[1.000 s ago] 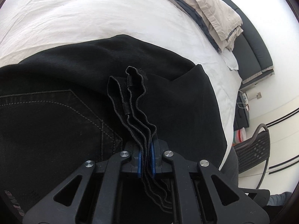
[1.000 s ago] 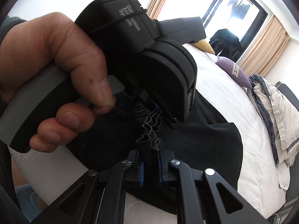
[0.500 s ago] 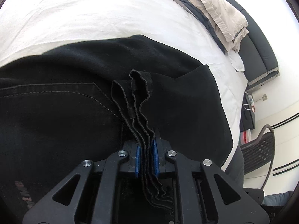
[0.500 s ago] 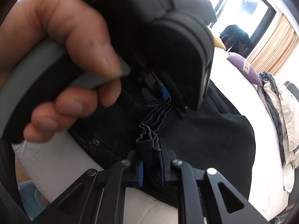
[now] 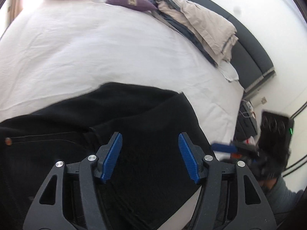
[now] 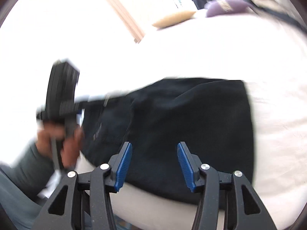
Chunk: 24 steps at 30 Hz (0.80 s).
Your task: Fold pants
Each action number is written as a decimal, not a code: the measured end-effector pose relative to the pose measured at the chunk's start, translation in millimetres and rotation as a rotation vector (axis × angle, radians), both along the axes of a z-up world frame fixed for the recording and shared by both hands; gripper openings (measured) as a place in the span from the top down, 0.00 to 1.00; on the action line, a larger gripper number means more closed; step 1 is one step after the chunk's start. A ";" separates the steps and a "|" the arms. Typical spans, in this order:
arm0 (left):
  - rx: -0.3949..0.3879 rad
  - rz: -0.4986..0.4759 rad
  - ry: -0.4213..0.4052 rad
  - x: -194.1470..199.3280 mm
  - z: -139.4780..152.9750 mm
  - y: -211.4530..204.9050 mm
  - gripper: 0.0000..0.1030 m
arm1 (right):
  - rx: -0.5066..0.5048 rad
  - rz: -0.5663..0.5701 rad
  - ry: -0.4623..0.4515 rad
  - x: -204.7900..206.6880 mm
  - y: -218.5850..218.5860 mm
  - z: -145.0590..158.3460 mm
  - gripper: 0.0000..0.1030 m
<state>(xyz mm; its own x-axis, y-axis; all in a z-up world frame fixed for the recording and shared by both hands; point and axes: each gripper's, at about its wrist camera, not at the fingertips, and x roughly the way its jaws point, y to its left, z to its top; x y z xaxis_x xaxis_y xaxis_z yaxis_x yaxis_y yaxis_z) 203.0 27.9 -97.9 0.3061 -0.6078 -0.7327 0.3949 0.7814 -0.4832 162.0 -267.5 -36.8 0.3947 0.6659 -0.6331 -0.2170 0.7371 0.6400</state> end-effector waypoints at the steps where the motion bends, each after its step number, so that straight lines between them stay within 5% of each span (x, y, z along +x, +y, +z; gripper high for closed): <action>1: 0.026 -0.013 0.010 -1.0 -9.7 -12.6 0.42 | 0.057 -0.002 0.028 12.0 -13.6 -5.8 0.48; 5: 0.042 0.001 0.089 2.8 -47.2 -20.5 0.44 | 0.213 0.019 0.084 62.4 -34.9 -34.4 0.48; 10: 0.034 0.001 0.099 4.8 -53.8 -12.7 0.45 | 0.302 -0.026 0.180 106.5 -44.7 -81.9 0.48; 11: 0.030 0.002 0.101 5.3 -55.9 -12.1 0.45 | 0.317 -0.032 0.202 107.9 -47.6 -90.4 0.54; 13: 0.017 0.004 0.106 7.7 -60.5 -8.4 0.45 | 0.327 -0.024 0.223 98.5 -52.2 -97.1 0.62; 24: -0.036 0.024 0.100 2.8 -67.1 1.0 0.45 | 0.275 0.122 0.304 -45.7 -40.9 -81.8 0.61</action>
<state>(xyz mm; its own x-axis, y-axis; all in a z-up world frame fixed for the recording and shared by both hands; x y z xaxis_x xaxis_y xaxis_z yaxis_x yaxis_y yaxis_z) 205.8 28.9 -164.9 0.2472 -0.6274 -0.7384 0.3242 0.7717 -0.5472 116.4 -308.4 -118.6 0.1249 0.8563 -0.5011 -0.0631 0.5109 0.8573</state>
